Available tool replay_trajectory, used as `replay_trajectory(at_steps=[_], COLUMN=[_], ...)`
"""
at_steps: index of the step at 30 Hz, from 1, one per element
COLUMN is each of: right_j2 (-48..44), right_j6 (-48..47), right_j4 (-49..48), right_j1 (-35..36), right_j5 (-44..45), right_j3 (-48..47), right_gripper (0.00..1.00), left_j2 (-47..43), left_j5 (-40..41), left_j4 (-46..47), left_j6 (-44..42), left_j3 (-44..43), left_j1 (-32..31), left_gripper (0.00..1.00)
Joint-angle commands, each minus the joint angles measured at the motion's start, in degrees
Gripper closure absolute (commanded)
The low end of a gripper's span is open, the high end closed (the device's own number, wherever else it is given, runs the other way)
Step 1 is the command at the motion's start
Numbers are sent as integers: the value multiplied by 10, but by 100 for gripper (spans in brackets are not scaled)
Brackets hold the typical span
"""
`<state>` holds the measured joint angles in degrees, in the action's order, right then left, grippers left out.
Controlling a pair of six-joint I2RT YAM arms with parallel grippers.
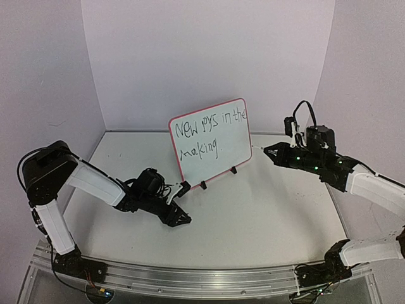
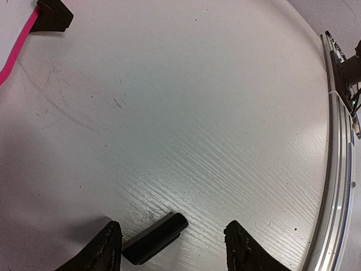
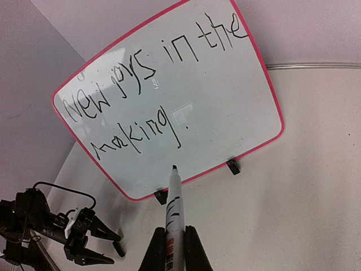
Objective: Write a sentence on the whiteboard
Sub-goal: Pick up the pen cap from the center of the board.
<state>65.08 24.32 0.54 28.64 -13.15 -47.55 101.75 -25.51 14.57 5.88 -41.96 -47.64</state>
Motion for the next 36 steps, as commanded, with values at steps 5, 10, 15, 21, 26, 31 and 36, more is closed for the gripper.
replay_trajectory(at_steps=[5, 10, 15, 21, 26, 31, 36], right_j2=[-2, 1, -4, -7, -12, -18, -19], right_j6=[4, 6, 7, 6, 6, 5, 6], right_j4=[-6, -6, -6, -6, -6, -6, -6], right_j1=[-1, -1, -1, -1, -1, -1, -1], right_j5=[-4, -5, -2, 3, 6, 13, 14], right_j3=[-4, -2, 3, 8, 11, 15, 18], right_gripper=[100, 100, 100, 100, 100, 100, 100], left_j2=[-11, -3, -13, -10, -20, -31, -13], left_j5=[-48, -57, -26, 32, 140, 202, 226], left_j4=[48, 34, 17, -19, -60, -91, -112], left_j6=[40, 50, 53, 47, 30, 24, 17], left_j3=[21, 21, 23, 7, -8, -11, -29], left_j1=[-13, -38, -60, -76, -110, -126, -149], left_gripper=[41, 42, 44, 52, 64, 68, 72])
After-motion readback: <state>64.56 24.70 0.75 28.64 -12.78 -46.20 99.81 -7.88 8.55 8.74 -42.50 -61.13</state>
